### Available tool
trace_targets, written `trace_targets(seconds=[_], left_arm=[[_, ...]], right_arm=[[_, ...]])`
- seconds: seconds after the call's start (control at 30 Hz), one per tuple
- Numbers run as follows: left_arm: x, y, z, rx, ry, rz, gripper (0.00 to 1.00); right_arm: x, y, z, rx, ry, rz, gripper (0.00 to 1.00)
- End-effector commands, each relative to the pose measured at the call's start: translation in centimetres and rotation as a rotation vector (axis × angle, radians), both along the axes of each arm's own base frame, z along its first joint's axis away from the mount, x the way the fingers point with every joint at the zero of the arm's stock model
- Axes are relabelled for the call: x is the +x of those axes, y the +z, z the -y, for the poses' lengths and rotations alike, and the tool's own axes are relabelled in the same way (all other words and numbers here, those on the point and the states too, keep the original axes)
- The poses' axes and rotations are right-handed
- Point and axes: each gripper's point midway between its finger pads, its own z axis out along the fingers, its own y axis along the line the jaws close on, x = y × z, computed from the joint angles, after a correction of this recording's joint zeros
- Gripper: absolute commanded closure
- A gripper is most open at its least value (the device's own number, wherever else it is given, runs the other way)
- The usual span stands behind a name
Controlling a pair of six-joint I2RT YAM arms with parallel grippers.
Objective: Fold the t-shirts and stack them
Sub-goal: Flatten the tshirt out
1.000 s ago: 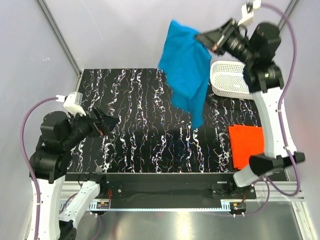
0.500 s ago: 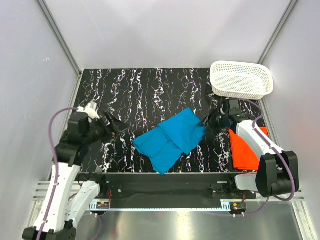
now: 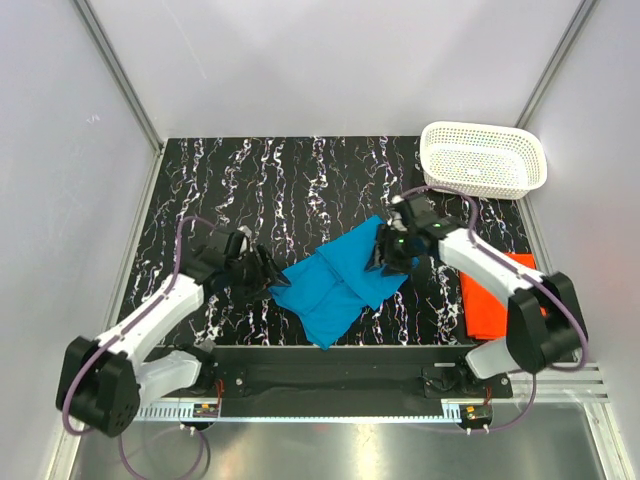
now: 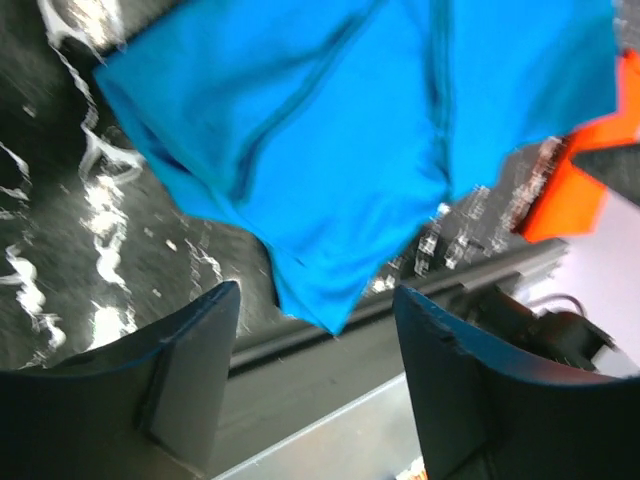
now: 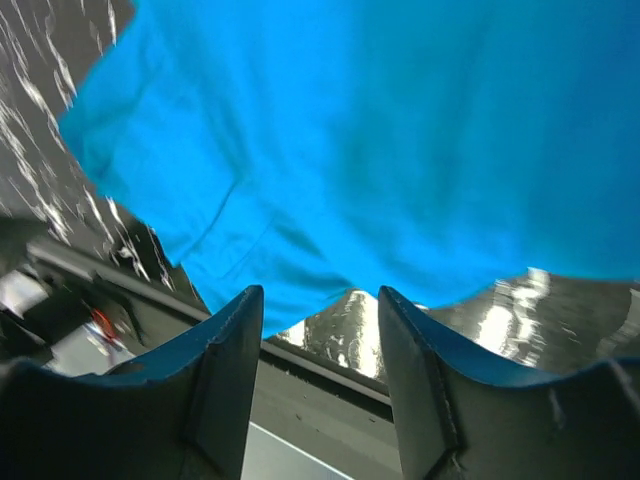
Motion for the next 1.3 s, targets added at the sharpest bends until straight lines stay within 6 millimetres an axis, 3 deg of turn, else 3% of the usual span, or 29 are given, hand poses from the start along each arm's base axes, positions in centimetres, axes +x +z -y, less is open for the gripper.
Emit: trace_targets(seconds=[0.0,0.03,0.1,0.13,0.27,0.5,0.67,0.97,1.07,1.27], left_arm=[[2.9,-1.2,-0.7,0.086,0.017,0.103,0.35],[3.4,-1.3,-0.9,0.105,0.017,0.117,0.37],[4.0,-2.2,-1.2,0.146,0.001,0.133,0.38],[4.0,-2.8,-1.1,0.152,-0.008,0.119,0.39],[3.2,-4.3,0.6,0.066,-0.052,0.047,0.49],[2.7,-5.6,0.4,0.073,-0.054,0.024,0.46],[2.5,-5.8,1.0,0.044,-0.063,-0.004,0.44],[2.3,-6.1,1.7,-0.001,-0.061,-0.035,0.48],[2.5,-6.1,1.9,-0.010,-0.064,-0.035,0.57],[2.6,-5.8,2.0,-0.014,-0.068,-0.021,0.63]], right_arm=[[1.3,0.3,-3.4,-0.048,0.111,0.079,0.43],[1.9,1.2,-4.5,-0.050,0.150,0.117,0.42],[2.1,0.1,-6.1,-0.080,0.200,0.107,0.41],[2.8,0.6,-6.9,-0.074,0.210,0.125,0.41],[4.7,-0.8,-7.9,-0.107,0.211,0.102,0.40],[7.2,-0.5,-11.0,-0.121,0.278,0.131,0.38],[8.2,-1.5,-12.2,-0.188,0.308,0.141,0.39],[9.3,-3.0,-14.4,-0.237,0.354,0.143,0.51],[9.3,-4.1,-14.9,-0.258,0.373,0.136,0.52],[10.0,-4.8,-15.4,-0.324,0.393,0.150,0.51]])
